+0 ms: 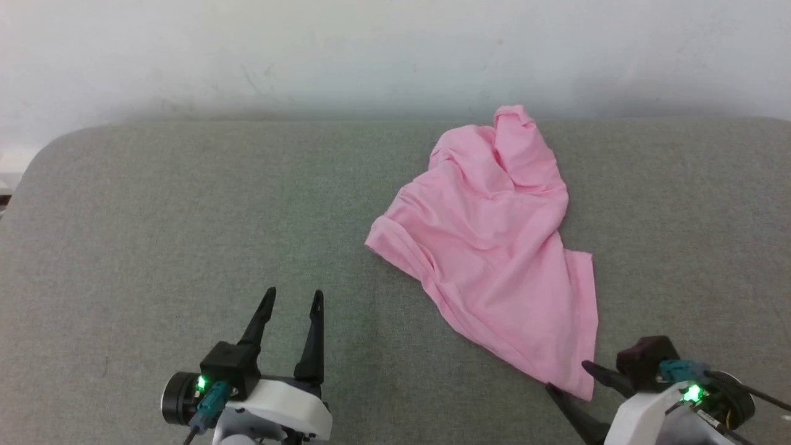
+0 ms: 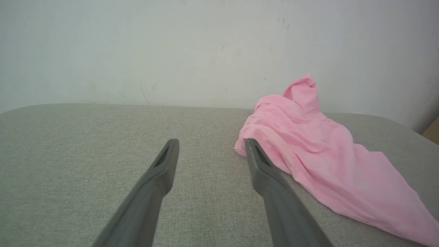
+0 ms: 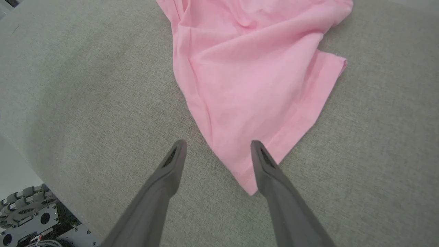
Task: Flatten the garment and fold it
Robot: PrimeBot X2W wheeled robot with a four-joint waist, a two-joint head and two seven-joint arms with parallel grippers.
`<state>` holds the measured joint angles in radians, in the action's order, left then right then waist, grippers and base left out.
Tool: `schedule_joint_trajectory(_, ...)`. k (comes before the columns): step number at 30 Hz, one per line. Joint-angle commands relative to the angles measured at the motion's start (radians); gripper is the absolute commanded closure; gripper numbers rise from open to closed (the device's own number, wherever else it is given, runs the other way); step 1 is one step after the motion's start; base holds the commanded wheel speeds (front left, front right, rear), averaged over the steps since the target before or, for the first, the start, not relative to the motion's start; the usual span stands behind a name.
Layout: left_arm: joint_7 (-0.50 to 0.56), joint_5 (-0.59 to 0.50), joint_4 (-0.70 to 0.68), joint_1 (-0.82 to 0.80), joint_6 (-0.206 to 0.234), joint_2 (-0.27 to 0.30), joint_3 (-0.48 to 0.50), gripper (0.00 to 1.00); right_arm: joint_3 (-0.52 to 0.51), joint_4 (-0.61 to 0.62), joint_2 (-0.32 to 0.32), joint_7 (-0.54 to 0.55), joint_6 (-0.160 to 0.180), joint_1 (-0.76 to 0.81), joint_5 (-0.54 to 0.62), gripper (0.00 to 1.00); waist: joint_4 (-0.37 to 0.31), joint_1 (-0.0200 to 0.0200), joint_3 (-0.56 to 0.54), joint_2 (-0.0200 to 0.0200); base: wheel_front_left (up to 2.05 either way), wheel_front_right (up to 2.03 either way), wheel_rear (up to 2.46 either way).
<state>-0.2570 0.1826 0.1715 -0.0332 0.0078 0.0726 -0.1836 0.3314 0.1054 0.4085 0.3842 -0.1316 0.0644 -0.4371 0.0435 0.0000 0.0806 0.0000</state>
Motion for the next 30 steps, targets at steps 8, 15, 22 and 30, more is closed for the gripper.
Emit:
schedule_joint_trajectory(8,-0.005,-0.020,0.018,-0.044,-0.019,-0.009,-0.019,0.00,0.064,-0.104,0.021,0.042,0.001,-0.075,0.053,0.00,0.054,0.0000,0.052,0.0000,0.00,0.00,0.00)
schedule_joint_trajectory(15,-0.005,-0.022,0.025,-0.052,-0.016,-0.014,-0.022,0.00,0.109,-0.250,0.032,0.046,0.001,-0.121,0.065,0.00,0.082,0.0000,0.071,0.0000,0.00,0.00,0.00)
schedule_joint_trajectory(22,-0.005,-0.018,0.039,-0.033,-0.014,-0.016,-0.008,0.00,0.079,-0.277,0.072,0.023,0.001,-0.120,0.054,1.00,0.050,0.0000,0.028,0.0000,0.00,0.00,0.00)
schedule_joint_trajectory(30,-0.005,-0.015,0.042,-0.023,-0.020,-0.018,-0.001,0.00,-0.118,-0.165,0.187,0.101,0.001,-0.027,0.069,1.00,-0.001,0.0000,-0.013,0.0000,0.00,0.00,0.00)
